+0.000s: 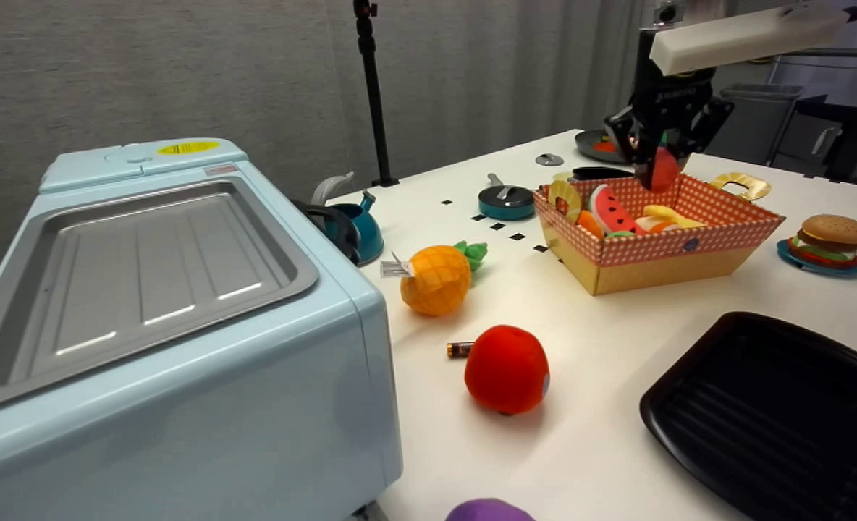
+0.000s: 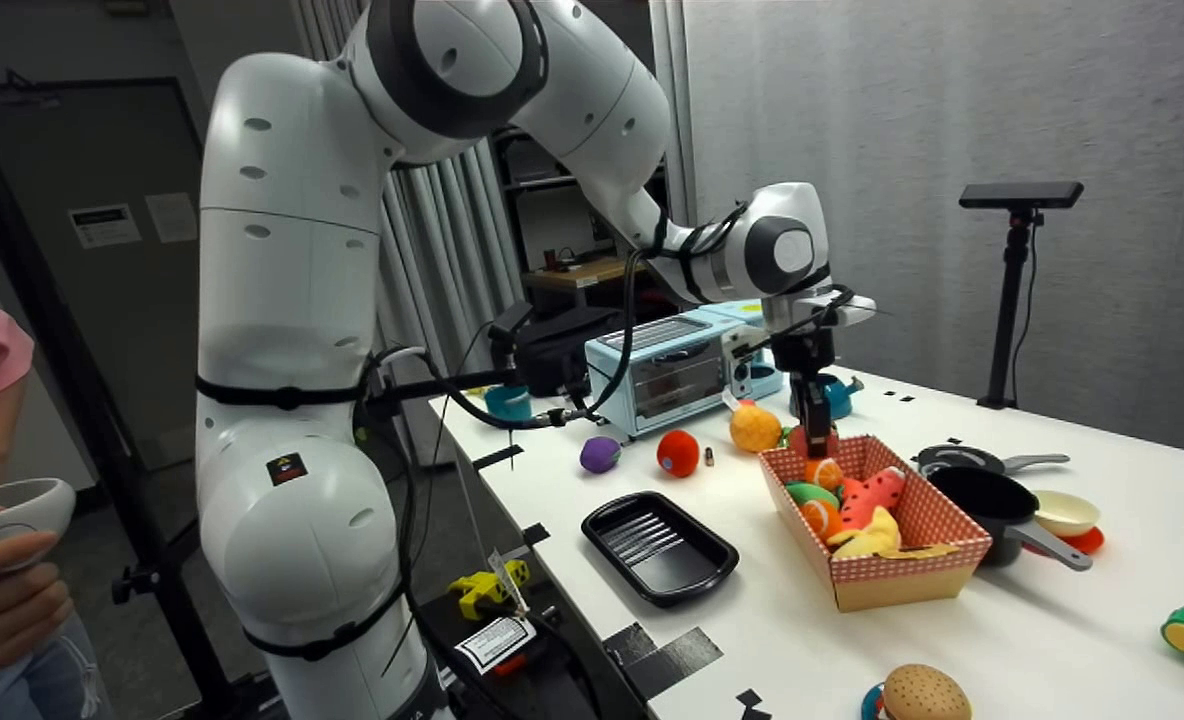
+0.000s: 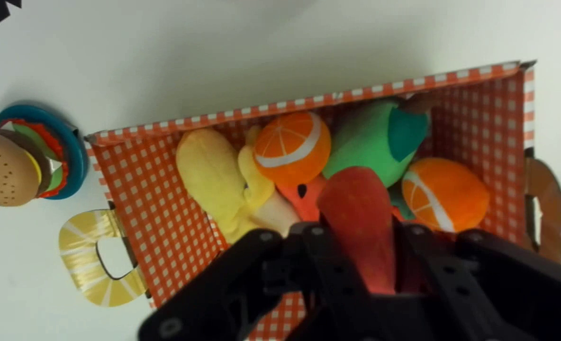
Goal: Put the orange and apple plush toys inside the basket
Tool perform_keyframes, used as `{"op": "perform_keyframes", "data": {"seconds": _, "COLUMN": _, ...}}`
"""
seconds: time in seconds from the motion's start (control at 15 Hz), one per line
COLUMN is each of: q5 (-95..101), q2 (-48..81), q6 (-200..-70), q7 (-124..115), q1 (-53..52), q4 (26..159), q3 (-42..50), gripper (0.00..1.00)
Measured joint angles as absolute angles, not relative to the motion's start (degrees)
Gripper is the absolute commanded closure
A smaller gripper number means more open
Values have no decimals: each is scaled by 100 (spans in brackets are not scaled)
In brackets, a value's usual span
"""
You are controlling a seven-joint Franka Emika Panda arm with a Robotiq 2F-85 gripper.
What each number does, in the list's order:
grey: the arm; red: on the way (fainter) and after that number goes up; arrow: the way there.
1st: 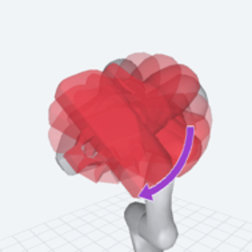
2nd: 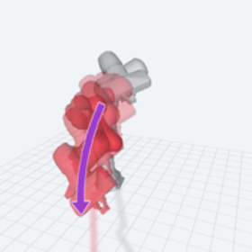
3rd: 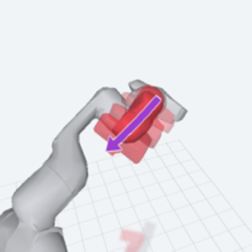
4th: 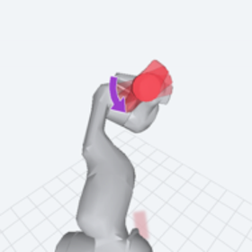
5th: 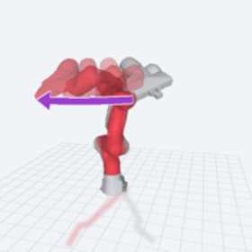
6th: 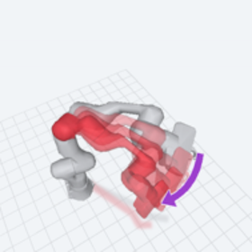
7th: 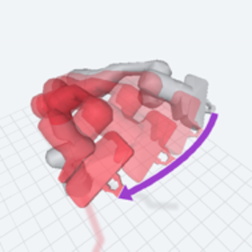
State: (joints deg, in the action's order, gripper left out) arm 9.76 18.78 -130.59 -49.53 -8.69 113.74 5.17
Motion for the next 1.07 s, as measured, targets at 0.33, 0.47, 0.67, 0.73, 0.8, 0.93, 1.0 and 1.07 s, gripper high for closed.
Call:
{"op": "perform_keyframes", "data": {"seconds": 0.33, "q5": 976, "q2": 2202, "q6": -13057, "q7": -5190, "q1": -809, "q4": 11087, "q3": 680, "gripper": 95}}
{"op": "perform_keyframes", "data": {"seconds": 0.47, "q5": 976, "q2": 2277, "q6": -13056, "q7": -5256, "q1": -809, "q4": 11018, "q3": 684, "gripper": 53}}
{"op": "perform_keyframes", "data": {"seconds": 0.67, "q5": 975, "q2": 2362, "q6": -13050, "q7": -5301, "q1": -809, "q4": 10930, "q3": 683, "gripper": 33}}
{"op": "perform_keyframes", "data": {"seconds": 0.73, "q5": 972, "q2": 2376, "q6": -13050, "q7": -5305, "q1": -809, "q4": 10913, "q3": 681, "gripper": 25}}
{"op": "perform_keyframes", "data": {"seconds": 0.8, "q5": 969, "q2": 2385, "q6": -13050, "q7": -5306, "q1": -809, "q4": 10903, "q3": 680, "gripper": 16}}
{"op": "perform_keyframes", "data": {"seconds": 0.93, "q5": 957, "q2": 2396, "q6": -13050, "q7": -5306, "q1": -809, "q4": 10888, "q3": 675, "gripper": 4}}
{"op": "perform_keyframes", "data": {"seconds": 1.0, "q5": 952, "q2": 2397, "q6": -13050, "q7": -5306, "q1": -809, "q4": 10884, "q3": 673, "gripper": 0}}
{"op": "perform_keyframes", "data": {"seconds": 1.07, "q5": 947, "q2": 2397, "q6": -13050, "q7": -5306, "q1": -809, "q4": 10880, "q3": 670, "gripper": 0}}
